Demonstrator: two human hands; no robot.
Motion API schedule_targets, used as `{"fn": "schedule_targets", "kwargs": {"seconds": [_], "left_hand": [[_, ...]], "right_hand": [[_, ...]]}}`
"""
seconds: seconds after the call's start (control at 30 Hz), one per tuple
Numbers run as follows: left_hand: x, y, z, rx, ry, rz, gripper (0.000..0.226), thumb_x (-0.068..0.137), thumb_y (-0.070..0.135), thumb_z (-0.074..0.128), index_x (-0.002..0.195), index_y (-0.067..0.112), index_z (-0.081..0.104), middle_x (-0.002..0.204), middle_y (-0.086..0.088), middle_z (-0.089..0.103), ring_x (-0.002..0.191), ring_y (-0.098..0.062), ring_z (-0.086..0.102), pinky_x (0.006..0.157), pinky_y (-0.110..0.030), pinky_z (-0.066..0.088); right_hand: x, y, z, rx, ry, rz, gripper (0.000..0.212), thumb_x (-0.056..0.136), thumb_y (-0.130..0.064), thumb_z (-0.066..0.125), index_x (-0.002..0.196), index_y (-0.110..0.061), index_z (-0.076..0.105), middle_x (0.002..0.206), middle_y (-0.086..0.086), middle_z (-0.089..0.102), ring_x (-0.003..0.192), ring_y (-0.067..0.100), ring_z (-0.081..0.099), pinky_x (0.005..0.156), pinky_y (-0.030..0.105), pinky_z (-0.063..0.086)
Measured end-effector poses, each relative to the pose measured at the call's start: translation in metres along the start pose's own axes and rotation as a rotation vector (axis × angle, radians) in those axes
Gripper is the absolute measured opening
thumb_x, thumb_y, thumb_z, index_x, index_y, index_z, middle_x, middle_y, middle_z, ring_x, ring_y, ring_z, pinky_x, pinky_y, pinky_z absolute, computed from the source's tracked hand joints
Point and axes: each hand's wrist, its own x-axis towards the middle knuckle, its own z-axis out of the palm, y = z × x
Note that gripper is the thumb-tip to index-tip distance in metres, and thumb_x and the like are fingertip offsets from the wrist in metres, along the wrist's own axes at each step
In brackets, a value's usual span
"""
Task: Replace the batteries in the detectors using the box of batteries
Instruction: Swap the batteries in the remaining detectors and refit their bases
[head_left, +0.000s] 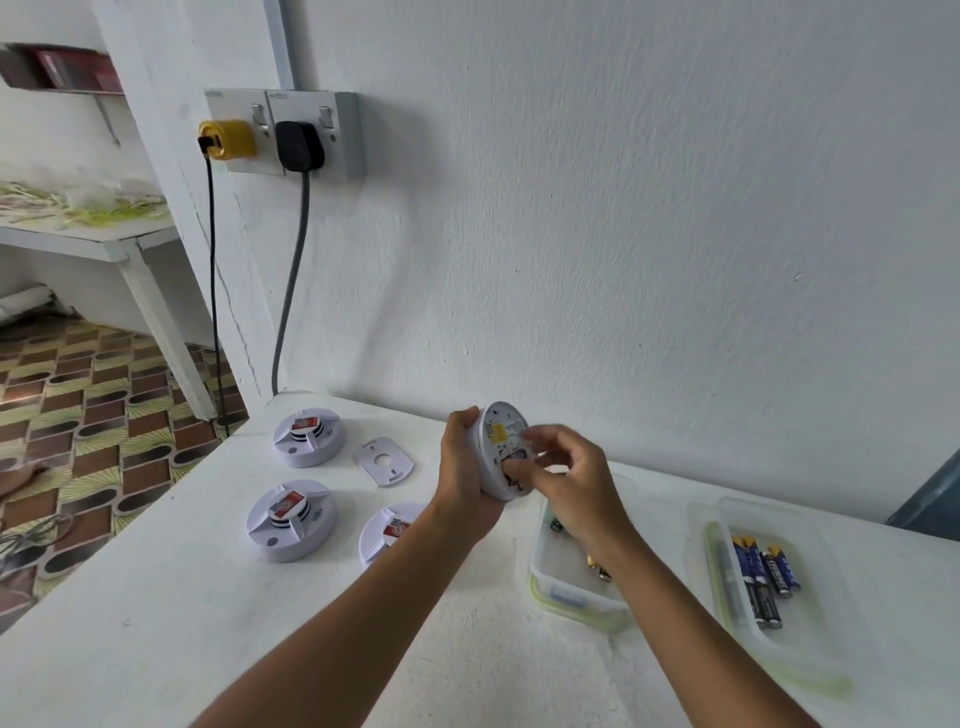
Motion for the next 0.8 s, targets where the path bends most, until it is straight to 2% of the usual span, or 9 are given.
{"fn": "schedule_targets", "kwargs": {"seconds": [0.1,0.17,0.27,0.33,0.4,0.47,0.57,0.7,0.8], "left_hand": [[-0.002,-0.001,0.005,-0.024,0.036,-0.015,0.055,0.082,0.045,0.052,0.121,0.008,0.063,0.12,-0.022,0.063,0.106,-0.038,0.06,0.085,-0.047,0.051],[-0.005,-0.002,0.007,-0.074,0.033,-0.051,0.062,0.075,0.045,0.058,0.125,0.008,0.062,0.127,-0.025,0.061,0.114,-0.042,0.059,0.085,-0.054,0.053],[-0.009,0.0,0.011,-0.112,-0.026,-0.09,0.069,0.069,0.042,0.06,0.128,0.007,0.06,0.13,-0.025,0.059,0.116,-0.042,0.057,0.08,-0.054,0.054],[-0.014,0.003,0.014,-0.096,-0.089,-0.107,0.063,0.073,0.043,0.056,0.125,0.006,0.063,0.126,-0.024,0.062,0.111,-0.041,0.059,0.081,-0.052,0.053],[-0.02,0.01,0.017,-0.047,-0.162,-0.121,0.052,0.083,0.044,0.044,0.106,0.007,0.073,0.109,-0.02,0.068,0.101,-0.036,0.061,0.087,-0.051,0.049],[-0.024,0.019,0.018,-0.004,-0.233,-0.132,0.053,0.088,0.043,0.037,0.091,0.009,0.077,0.098,-0.017,0.07,0.094,-0.033,0.062,0.09,-0.048,0.045],[-0.028,0.028,0.019,0.011,-0.28,-0.162,0.055,0.089,0.043,0.035,0.089,0.009,0.078,0.099,-0.018,0.071,0.094,-0.034,0.061,0.091,-0.047,0.044],[-0.031,0.034,0.022,0.041,-0.29,-0.192,0.058,0.09,0.048,0.033,0.089,0.01,0.078,0.096,-0.017,0.071,0.094,-0.032,0.059,0.093,-0.048,0.041],[-0.035,0.037,0.023,0.054,-0.278,-0.184,0.058,0.089,0.048,0.034,0.087,0.011,0.078,0.093,-0.016,0.071,0.092,-0.031,0.059,0.091,-0.047,0.042]], "right_hand": [[0.002,-0.002,-0.004,0.194,-0.007,0.284,0.07,0.065,-0.025,0.087,0.125,-0.03,0.052,0.115,-0.004,0.057,0.102,0.015,0.058,0.071,0.027,0.046],[0.005,0.0,-0.003,0.285,-0.03,0.346,0.08,0.061,-0.025,0.088,0.13,-0.03,0.047,0.119,-0.001,0.058,0.106,0.017,0.058,0.07,0.026,0.044],[0.006,-0.001,-0.006,0.372,-0.144,0.355,0.093,0.047,-0.034,0.094,0.129,-0.029,0.051,0.114,0.005,0.067,0.098,0.02,0.063,0.066,0.026,0.045],[0.005,-0.005,-0.008,0.374,-0.176,0.306,0.085,0.049,-0.033,0.094,0.124,-0.029,0.056,0.109,0.005,0.07,0.096,0.021,0.066,0.067,0.03,0.05],[0.003,-0.011,-0.009,0.377,-0.161,0.205,0.07,0.058,-0.029,0.087,0.122,-0.025,0.058,0.11,0.004,0.071,0.1,0.021,0.068,0.075,0.032,0.055],[0.002,-0.017,-0.012,0.479,-0.188,0.152,0.059,0.07,-0.028,0.076,0.126,-0.021,0.057,0.114,0.007,0.069,0.106,0.025,0.066,0.08,0.037,0.056],[0.002,-0.026,-0.021,0.62,-0.234,0.191,0.063,0.072,-0.018,0.072,0.131,-0.023,0.052,0.117,0.012,0.067,0.108,0.03,0.065,0.084,0.042,0.055],[-0.002,-0.03,-0.019,0.472,-0.195,0.078,0.054,0.078,-0.001,0.071,0.127,-0.02,0.059,0.115,0.01,0.069,0.108,0.029,0.065,0.085,0.044,0.056],[-0.005,-0.032,-0.017,0.433,-0.143,0.029,0.043,0.082,-0.001,0.069,0.12,-0.02,0.064,0.109,0.009,0.071,0.103,0.028,0.067,0.082,0.045,0.058]]}}
